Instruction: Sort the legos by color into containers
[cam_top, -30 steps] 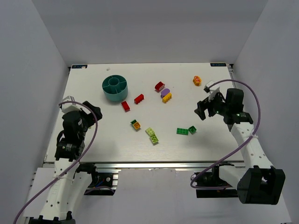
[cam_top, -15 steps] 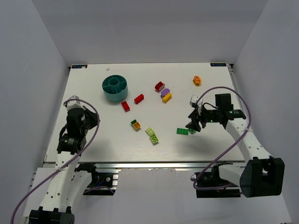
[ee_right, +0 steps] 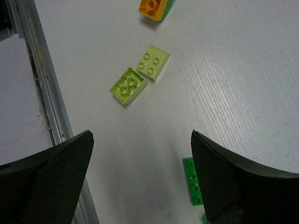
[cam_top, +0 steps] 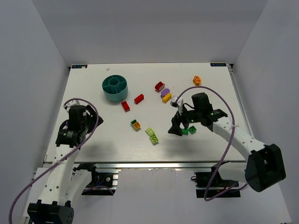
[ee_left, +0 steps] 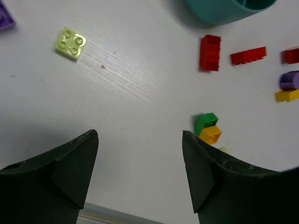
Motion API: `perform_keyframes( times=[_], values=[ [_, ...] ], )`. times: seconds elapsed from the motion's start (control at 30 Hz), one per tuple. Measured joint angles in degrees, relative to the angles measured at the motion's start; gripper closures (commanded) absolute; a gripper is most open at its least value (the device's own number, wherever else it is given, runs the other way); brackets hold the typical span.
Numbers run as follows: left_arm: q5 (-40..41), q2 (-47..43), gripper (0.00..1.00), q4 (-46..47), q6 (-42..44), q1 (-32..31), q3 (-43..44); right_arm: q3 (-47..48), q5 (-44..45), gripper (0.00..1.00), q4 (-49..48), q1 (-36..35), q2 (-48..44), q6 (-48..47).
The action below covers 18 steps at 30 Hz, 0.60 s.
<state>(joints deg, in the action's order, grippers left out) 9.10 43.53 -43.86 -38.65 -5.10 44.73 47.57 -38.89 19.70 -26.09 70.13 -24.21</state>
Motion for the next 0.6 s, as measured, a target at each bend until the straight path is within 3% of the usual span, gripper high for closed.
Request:
perform_keyframes(
  times=[0.13,0.4,0.6],
  values=[
    [2.78,2.95,0.18,-4.44,0.13,0.0,1.11,0.0,1.57,0.12,-1.86,-1.33,1.22,3.06],
    [7.1,16.37,0.32,-6.23,4.31,2.1,5.35,0.0,2.12,0.12,-4.46,-1.46,1.46,4.39],
    [5.22,27.04,0.25,-3.78,12.04,11.13,7.13,0.0,2.4,0.11,-5.01,-1.46,1.49,4.15]
  ],
)
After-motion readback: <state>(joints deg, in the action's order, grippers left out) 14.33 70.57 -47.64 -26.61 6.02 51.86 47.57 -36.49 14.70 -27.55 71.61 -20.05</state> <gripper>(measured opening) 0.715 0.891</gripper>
